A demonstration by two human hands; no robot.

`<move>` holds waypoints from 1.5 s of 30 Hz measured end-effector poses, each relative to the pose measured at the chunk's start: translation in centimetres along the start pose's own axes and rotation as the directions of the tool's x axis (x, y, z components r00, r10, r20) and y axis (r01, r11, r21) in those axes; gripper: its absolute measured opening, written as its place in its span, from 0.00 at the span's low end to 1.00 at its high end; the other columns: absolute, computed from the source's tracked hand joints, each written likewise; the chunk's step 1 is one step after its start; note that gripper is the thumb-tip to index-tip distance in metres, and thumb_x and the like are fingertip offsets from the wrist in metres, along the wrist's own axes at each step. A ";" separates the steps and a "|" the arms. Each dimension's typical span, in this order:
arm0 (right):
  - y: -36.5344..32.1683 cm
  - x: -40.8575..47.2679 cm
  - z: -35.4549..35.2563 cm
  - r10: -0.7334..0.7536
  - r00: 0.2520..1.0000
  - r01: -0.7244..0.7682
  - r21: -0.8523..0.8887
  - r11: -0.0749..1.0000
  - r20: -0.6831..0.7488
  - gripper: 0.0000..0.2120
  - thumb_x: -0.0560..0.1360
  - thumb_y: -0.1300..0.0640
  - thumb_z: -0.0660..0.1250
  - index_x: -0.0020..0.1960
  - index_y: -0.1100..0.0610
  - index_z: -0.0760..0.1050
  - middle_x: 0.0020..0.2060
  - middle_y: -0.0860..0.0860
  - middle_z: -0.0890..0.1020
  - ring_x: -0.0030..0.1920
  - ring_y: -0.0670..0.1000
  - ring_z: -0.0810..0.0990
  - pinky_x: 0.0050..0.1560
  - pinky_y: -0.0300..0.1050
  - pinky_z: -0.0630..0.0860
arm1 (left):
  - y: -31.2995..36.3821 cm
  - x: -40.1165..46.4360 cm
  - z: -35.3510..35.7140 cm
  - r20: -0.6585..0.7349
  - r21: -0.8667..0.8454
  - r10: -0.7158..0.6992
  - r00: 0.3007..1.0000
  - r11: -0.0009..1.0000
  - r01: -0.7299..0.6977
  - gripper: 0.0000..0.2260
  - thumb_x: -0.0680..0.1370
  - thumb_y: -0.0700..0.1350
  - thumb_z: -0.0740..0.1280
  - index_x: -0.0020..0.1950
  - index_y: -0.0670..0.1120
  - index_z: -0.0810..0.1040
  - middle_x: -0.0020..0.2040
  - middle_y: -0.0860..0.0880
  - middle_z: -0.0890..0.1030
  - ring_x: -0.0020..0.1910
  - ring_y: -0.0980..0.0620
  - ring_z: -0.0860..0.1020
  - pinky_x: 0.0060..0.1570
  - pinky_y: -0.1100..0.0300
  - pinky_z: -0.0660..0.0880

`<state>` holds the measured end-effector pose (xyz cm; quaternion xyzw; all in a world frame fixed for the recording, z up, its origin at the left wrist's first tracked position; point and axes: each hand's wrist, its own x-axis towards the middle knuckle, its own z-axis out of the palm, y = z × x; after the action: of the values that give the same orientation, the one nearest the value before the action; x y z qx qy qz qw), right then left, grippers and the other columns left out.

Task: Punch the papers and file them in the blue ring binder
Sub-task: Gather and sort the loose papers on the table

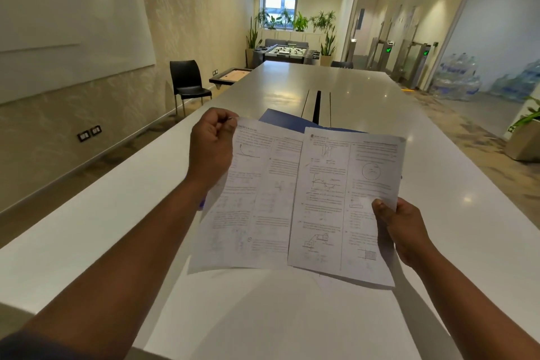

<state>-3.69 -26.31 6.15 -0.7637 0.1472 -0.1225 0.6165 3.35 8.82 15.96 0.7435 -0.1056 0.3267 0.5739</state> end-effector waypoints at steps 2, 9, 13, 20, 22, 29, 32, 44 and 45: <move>-0.1 0.1 -0.6 -0.006 1.000 0.007 0.014 1.000 -0.027 0.08 0.82 0.53 0.66 0.56 0.57 0.79 0.47 0.51 0.87 0.46 0.58 0.86 0.44 0.53 0.81 | 1.0 0.8 -0.5 0.022 -0.007 0.036 0.999 0.999 -0.036 0.04 0.83 0.44 0.65 0.53 0.46 0.78 0.45 0.50 0.81 0.44 0.55 0.81 0.39 0.67 0.77; -1.4 -0.1 -1.5 -0.026 0.999 0.027 0.012 1.000 -0.030 0.07 0.82 0.53 0.66 0.55 0.56 0.79 0.48 0.52 0.87 0.47 0.59 0.86 0.51 0.60 0.82 | 4.8 2.9 -0.8 0.018 -0.051 0.113 0.993 0.992 -0.112 0.03 0.83 0.44 0.66 0.53 0.48 0.78 0.44 0.55 0.82 0.44 0.57 0.81 0.40 0.66 0.77; -2.5 -0.9 -1.4 -0.071 0.997 0.069 0.035 0.997 0.037 0.09 0.82 0.52 0.66 0.57 0.56 0.79 0.49 0.52 0.87 0.47 0.58 0.87 0.48 0.55 0.83 | 5.9 3.3 -0.2 0.023 -0.131 0.037 0.999 0.991 -0.034 0.03 0.83 0.44 0.66 0.52 0.50 0.79 0.43 0.53 0.82 0.46 0.52 0.82 0.41 0.60 0.79; -4.3 -2.2 -1.2 -0.148 0.982 0.140 0.068 0.988 0.118 0.11 0.81 0.50 0.65 0.58 0.55 0.79 0.48 0.49 0.88 0.47 0.55 0.87 0.44 0.49 0.82 | 5.5 4.0 0.8 0.040 -0.218 -0.196 0.980 0.955 0.200 0.03 0.83 0.44 0.66 0.54 0.47 0.79 0.47 0.51 0.84 0.46 0.54 0.84 0.38 0.63 0.81; -4.6 -2.5 -1.2 -0.163 0.976 0.154 0.073 0.985 0.142 0.11 0.81 0.50 0.65 0.58 0.55 0.79 0.47 0.49 0.88 0.46 0.54 0.88 0.44 0.48 0.82 | 4.8 4.4 1.2 0.059 -0.154 -0.238 0.969 0.957 0.245 0.06 0.83 0.46 0.66 0.57 0.47 0.80 0.50 0.51 0.84 0.49 0.53 0.83 0.36 0.64 0.79; -5.0 -3.4 -0.5 -0.134 0.964 0.090 0.190 0.978 0.231 0.10 0.82 0.54 0.65 0.60 0.57 0.77 0.51 0.55 0.87 0.49 0.61 0.87 0.49 0.58 0.84 | 2.4 3.5 2.9 0.046 -0.007 -0.251 0.967 0.968 0.252 0.05 0.83 0.46 0.65 0.54 0.48 0.80 0.53 0.50 0.83 0.53 0.51 0.82 0.51 0.52 0.81; -5.0 -3.7 -0.1 -0.094 0.961 0.022 0.266 0.964 0.260 0.11 0.82 0.55 0.66 0.63 0.57 0.76 0.53 0.59 0.86 0.50 0.65 0.86 0.54 0.67 0.82 | 2.1 2.5 4.0 -0.001 0.025 -0.236 0.972 0.971 0.236 0.04 0.83 0.46 0.66 0.53 0.47 0.80 0.50 0.50 0.83 0.49 0.53 0.82 0.43 0.59 0.80; -5.2 -5.2 1.8 -0.092 0.959 0.017 0.268 0.963 0.269 0.20 0.82 0.41 0.57 0.63 0.50 0.79 0.56 0.53 0.86 0.57 0.60 0.85 0.63 0.67 0.77 | 1.1 0.7 6.4 0.153 -0.319 -0.635 0.757 0.693 0.646 0.02 0.82 0.42 0.67 0.51 0.48 0.80 0.52 0.45 0.84 0.51 0.45 0.83 0.48 0.52 0.82; -5.3 -5.2 1.9 -0.089 0.962 0.018 0.265 0.964 0.260 0.20 0.82 0.40 0.57 0.62 0.49 0.80 0.56 0.54 0.86 0.56 0.61 0.85 0.62 0.68 0.77 | 1.1 0.8 6.4 0.188 -0.325 -0.643 0.742 0.672 0.665 0.03 0.82 0.42 0.67 0.51 0.48 0.80 0.52 0.44 0.84 0.50 0.45 0.82 0.46 0.52 0.82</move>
<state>-7.45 -21.59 10.89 -0.6893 0.0238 -0.0526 0.7222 5.70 2.72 16.50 0.6182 0.0913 0.0518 0.7790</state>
